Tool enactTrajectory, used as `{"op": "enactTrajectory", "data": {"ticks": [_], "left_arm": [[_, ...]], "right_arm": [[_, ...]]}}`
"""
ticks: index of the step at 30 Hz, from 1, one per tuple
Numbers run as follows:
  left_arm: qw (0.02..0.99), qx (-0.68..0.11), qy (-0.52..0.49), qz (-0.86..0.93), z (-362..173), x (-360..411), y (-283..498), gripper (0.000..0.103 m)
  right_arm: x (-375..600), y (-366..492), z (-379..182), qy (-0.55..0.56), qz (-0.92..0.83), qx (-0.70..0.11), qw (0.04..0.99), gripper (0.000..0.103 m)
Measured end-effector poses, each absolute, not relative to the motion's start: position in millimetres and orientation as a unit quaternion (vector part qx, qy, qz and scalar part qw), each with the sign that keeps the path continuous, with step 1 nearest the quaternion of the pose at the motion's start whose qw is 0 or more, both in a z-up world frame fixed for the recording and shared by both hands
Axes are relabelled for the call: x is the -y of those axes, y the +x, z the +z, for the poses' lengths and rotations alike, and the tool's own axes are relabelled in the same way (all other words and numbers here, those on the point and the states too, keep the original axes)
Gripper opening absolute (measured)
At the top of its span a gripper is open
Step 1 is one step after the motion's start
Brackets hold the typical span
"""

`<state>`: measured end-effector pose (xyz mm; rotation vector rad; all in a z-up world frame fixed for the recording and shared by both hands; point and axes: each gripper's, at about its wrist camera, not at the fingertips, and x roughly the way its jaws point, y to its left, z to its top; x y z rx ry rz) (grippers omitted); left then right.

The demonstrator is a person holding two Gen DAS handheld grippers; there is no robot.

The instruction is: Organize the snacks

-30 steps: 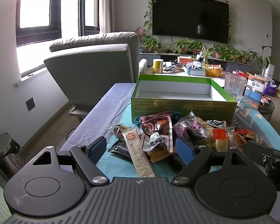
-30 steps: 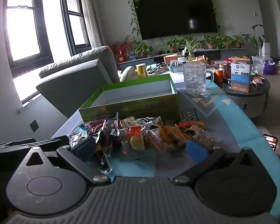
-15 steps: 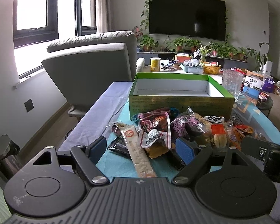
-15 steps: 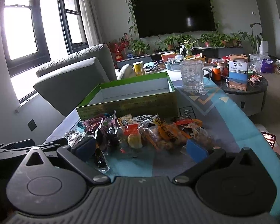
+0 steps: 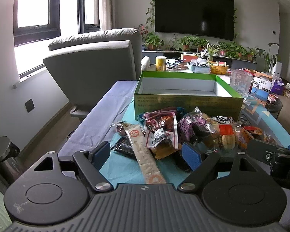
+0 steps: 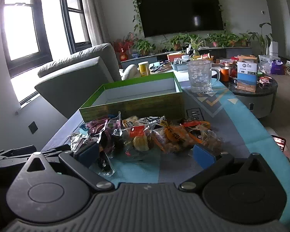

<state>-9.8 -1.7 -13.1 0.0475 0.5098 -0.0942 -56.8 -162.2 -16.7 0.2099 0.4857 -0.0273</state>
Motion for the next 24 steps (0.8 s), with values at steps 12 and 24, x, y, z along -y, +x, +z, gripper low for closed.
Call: {"op": "enactTrajectory", "data": {"ticks": [12, 24], "left_arm": [[0.967, -0.252, 0.005, -0.036, -14.7, -11.6, -13.8, 0.08], [0.966, -0.256, 0.01, -0.03, -16.3, -11.7, -13.2, 0.08]], "right_arm": [[153.4, -58.4, -12.5, 0.087, -0.009, -0.236, 0.968, 0.048], [152.9, -58.9, -12.1, 0.088, -0.009, -0.236, 0.968, 0.048]]}}
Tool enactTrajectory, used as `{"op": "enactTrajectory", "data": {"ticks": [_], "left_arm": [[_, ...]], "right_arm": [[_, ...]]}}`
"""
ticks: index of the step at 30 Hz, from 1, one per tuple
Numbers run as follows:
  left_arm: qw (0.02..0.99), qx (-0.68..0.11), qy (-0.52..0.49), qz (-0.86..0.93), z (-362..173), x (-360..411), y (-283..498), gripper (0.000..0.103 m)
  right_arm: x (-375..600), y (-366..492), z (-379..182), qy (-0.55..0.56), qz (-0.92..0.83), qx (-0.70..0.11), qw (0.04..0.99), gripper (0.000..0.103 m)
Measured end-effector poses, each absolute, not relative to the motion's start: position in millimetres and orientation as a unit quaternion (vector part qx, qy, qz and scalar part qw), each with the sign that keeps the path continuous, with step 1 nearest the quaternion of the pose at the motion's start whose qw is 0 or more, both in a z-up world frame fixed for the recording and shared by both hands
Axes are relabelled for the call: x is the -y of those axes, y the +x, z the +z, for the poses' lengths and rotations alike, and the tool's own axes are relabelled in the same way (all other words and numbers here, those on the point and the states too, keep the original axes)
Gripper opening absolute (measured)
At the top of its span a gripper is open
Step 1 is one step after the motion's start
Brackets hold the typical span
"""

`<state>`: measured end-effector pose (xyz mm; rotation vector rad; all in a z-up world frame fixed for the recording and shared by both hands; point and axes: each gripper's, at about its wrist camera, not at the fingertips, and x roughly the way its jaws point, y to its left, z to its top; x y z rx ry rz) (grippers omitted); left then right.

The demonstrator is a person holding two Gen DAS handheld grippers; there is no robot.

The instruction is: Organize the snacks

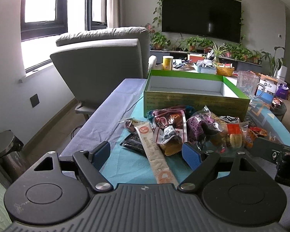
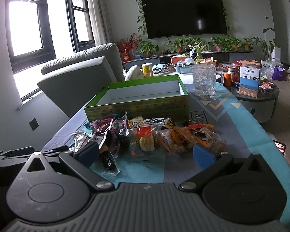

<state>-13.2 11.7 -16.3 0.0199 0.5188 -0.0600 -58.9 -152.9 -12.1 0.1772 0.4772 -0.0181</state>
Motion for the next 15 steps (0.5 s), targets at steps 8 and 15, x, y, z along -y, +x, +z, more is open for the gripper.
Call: {"op": "enactTrajectory", "data": {"ticks": [8, 15], "left_arm": [[0.965, -0.26, 0.012, -0.032, -17.3, -11.7, -13.1, 0.08], [0.965, -0.261, 0.014, -0.033, -18.1, -10.6, -14.3, 0.08]], "right_arm": [[153.5, -59.4, -12.5, 0.09, -0.01, -0.236, 0.967, 0.048], [153.9, -59.6, -12.5, 0.091, -0.01, -0.237, 0.967, 0.048]]}}
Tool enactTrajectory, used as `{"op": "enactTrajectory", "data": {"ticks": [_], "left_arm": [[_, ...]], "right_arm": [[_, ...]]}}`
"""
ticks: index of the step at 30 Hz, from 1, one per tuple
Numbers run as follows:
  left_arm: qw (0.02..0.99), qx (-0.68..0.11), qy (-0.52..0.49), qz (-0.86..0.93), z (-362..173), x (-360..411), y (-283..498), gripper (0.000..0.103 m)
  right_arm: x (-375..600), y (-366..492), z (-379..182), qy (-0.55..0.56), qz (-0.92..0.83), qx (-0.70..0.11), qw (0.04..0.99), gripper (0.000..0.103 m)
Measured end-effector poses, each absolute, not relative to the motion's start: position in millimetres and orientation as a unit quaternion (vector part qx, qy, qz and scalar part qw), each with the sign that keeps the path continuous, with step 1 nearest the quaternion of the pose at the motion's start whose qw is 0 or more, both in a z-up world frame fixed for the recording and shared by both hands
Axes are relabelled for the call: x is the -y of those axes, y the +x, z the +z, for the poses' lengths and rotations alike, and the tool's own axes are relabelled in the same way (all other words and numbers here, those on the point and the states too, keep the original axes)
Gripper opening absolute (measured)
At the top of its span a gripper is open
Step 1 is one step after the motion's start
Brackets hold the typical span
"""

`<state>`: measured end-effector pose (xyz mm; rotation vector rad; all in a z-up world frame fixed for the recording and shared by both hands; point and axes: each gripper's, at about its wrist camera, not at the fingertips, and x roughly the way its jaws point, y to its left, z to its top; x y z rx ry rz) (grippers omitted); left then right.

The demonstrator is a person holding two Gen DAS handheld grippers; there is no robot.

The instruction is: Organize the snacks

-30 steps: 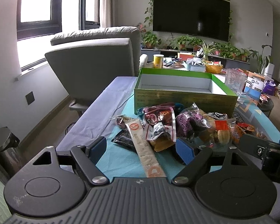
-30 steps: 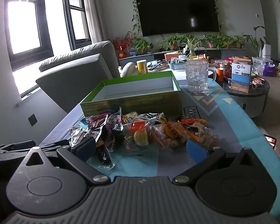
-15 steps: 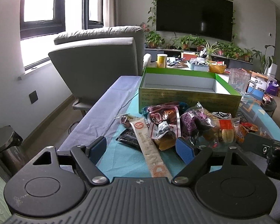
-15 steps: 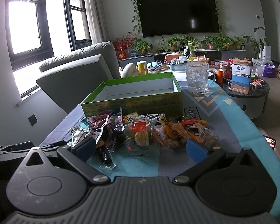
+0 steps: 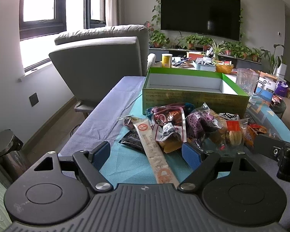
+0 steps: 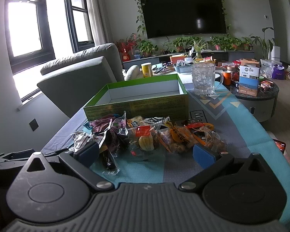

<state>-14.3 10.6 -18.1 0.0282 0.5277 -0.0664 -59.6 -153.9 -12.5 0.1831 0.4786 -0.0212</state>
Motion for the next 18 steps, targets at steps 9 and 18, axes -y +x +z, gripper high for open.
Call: {"op": "enactTrajectory", "data": {"ticks": [9, 18], "left_arm": [[0.963, -0.267, 0.015, -0.034, -19.8, -9.1, -12.7, 0.08], [0.96, -0.276, 0.016, -0.035, -21.2, -8.5, -10.7, 0.08]], "right_arm": [[157.0, -60.1, -14.3, 0.098, -0.014, -0.24, 0.966, 0.048], [156.8, -59.1, -15.5, 0.1, -0.018, -0.246, 0.964, 0.048]]}}
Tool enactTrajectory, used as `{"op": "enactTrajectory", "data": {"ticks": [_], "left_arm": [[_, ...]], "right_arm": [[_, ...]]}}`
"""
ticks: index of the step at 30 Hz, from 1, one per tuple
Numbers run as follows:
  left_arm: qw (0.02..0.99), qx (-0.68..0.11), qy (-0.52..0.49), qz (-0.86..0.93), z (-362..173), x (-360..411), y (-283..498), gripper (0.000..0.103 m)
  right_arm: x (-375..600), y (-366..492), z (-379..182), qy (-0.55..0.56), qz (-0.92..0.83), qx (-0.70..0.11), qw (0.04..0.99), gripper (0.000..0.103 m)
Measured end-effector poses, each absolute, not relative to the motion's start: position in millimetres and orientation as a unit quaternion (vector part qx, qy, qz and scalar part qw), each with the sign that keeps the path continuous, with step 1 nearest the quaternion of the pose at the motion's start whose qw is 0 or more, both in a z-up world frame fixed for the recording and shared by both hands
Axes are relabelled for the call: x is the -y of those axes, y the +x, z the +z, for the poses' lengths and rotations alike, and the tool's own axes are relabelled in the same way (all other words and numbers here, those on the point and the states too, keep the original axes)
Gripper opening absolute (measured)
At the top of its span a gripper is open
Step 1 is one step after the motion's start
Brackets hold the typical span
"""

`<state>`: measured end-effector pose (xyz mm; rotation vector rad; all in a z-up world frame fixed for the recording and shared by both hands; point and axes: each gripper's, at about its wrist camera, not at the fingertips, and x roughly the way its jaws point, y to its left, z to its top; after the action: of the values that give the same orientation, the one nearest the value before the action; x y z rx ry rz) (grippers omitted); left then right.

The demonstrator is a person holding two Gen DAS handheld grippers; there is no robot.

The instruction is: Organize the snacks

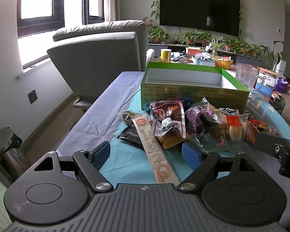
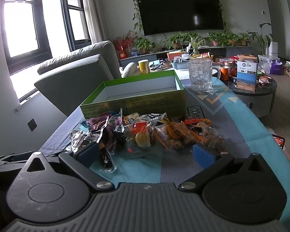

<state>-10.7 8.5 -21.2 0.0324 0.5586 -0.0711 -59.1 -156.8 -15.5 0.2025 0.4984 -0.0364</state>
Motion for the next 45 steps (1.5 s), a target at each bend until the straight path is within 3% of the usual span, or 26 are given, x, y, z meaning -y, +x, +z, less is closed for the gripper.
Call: {"op": "enactTrajectory", "data": {"ticks": [32, 37, 43, 45], "left_arm": [[0.942, -0.331, 0.037, -0.036, -38.6, 5.0, 27.2, 0.079], [0.936, -0.35, 0.025, -0.045, -45.7, 4.2, 39.4, 0.065], [0.925, -0.375, 0.005, -0.058, -56.3, -0.1, 54.8, 0.032], [0.925, -0.375, 0.002, -0.06, -57.7, -0.7, 57.2, 0.032]], "right_arm": [[168.2, -20.2, -36.2, 0.086, -0.002, -0.291, 0.953, 0.047], [173.3, -15.4, -41.1, 0.098, 0.012, -0.29, 0.952, 0.047], [171.5, -8.2, -44.3, 0.091, 0.026, -0.291, 0.952, 0.047], [171.3, -5.5, -45.3, 0.087, 0.027, -0.292, 0.952, 0.047]]}}
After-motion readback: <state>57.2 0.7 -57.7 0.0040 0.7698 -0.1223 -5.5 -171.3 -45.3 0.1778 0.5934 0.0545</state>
